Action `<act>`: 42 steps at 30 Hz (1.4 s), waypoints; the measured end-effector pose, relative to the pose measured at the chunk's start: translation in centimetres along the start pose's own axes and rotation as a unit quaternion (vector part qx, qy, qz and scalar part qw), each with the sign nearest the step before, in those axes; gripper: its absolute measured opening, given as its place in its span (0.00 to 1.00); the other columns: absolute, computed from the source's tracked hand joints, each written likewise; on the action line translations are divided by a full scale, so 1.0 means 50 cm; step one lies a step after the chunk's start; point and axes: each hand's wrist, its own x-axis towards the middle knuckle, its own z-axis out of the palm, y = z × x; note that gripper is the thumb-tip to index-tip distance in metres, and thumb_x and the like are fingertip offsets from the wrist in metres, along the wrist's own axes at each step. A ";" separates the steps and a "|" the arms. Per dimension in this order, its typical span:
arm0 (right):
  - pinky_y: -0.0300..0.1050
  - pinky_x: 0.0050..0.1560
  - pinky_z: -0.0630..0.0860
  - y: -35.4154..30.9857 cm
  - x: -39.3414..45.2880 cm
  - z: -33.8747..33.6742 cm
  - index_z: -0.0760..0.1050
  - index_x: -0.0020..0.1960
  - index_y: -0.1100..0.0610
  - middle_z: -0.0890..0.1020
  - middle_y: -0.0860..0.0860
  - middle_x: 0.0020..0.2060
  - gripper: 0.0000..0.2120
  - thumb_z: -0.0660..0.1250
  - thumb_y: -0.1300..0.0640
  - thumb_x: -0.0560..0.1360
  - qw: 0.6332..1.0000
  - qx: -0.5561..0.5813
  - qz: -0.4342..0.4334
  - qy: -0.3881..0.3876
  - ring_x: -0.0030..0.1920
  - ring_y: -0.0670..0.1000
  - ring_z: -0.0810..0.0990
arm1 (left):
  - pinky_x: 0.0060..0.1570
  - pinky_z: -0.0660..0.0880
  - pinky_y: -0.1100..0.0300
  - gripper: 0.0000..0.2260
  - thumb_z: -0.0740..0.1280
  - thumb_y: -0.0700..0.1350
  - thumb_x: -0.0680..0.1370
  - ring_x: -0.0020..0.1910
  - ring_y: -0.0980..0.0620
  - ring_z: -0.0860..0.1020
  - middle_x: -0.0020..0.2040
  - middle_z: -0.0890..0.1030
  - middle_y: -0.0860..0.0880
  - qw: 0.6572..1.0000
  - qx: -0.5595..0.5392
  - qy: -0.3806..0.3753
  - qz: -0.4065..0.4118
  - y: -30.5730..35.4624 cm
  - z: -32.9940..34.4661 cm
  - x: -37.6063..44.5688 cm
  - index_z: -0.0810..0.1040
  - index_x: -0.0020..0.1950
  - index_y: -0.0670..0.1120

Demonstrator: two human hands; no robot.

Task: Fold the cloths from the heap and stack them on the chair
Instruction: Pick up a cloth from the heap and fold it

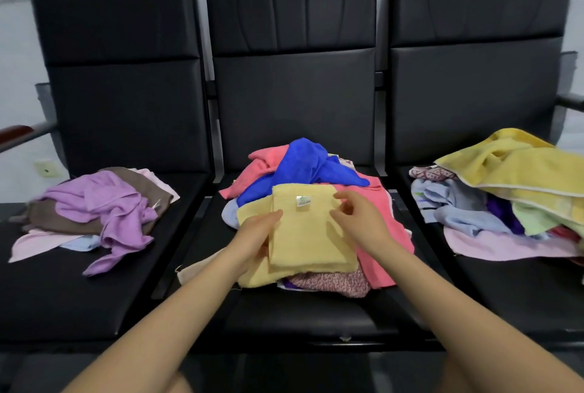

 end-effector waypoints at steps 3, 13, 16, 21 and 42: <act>0.44 0.46 0.70 0.022 0.000 -0.007 0.71 0.67 0.57 0.75 0.48 0.45 0.20 0.67 0.55 0.76 0.996 0.026 0.063 -0.056 0.48 0.49 0.74 | 0.56 0.71 0.55 0.22 0.64 0.55 0.79 0.56 0.49 0.74 0.59 0.76 0.48 0.997 0.059 0.004 0.047 0.006 0.032 0.005 0.71 0.69 0.44; 0.46 0.45 0.73 -0.015 -0.010 0.021 0.71 0.66 0.55 0.75 0.48 0.43 0.22 0.70 0.52 0.75 0.996 0.058 0.029 -0.058 0.41 0.47 0.74 | 0.55 0.76 0.51 0.16 0.59 0.45 0.79 0.57 0.45 0.78 0.60 0.78 0.45 0.987 -0.032 0.122 0.099 0.008 -0.038 0.002 0.74 0.66 0.46; 0.44 0.45 0.71 -0.019 -0.020 0.033 0.68 0.69 0.55 0.77 0.49 0.49 0.26 0.70 0.50 0.74 0.997 -0.001 0.005 -0.075 0.46 0.48 0.75 | 0.41 0.71 0.57 0.08 0.59 0.41 0.80 0.46 0.47 0.76 0.49 0.78 0.45 0.994 0.017 0.099 0.042 -0.019 -0.078 -0.001 0.76 0.54 0.43; 0.46 0.48 0.75 -0.020 -0.010 0.047 0.71 0.65 0.57 0.78 0.52 0.57 0.23 0.71 0.51 0.74 0.989 0.058 0.068 -0.117 0.51 0.50 0.77 | 0.37 0.70 0.59 0.05 0.66 0.41 0.75 0.32 0.48 0.74 0.30 0.75 0.46 0.997 -0.002 0.045 -0.062 -0.052 -0.114 -0.013 0.77 0.41 0.41; 0.51 0.55 0.77 -0.173 -0.052 0.127 0.74 0.56 0.50 0.81 0.54 0.55 0.07 0.64 0.56 0.79 0.884 0.408 0.140 -0.178 0.56 0.54 0.80 | 0.57 0.75 0.55 0.17 0.67 0.56 0.78 0.55 0.52 0.80 0.53 0.83 0.49 0.981 -0.170 -0.083 0.044 -0.053 -0.176 -0.045 0.79 0.59 0.46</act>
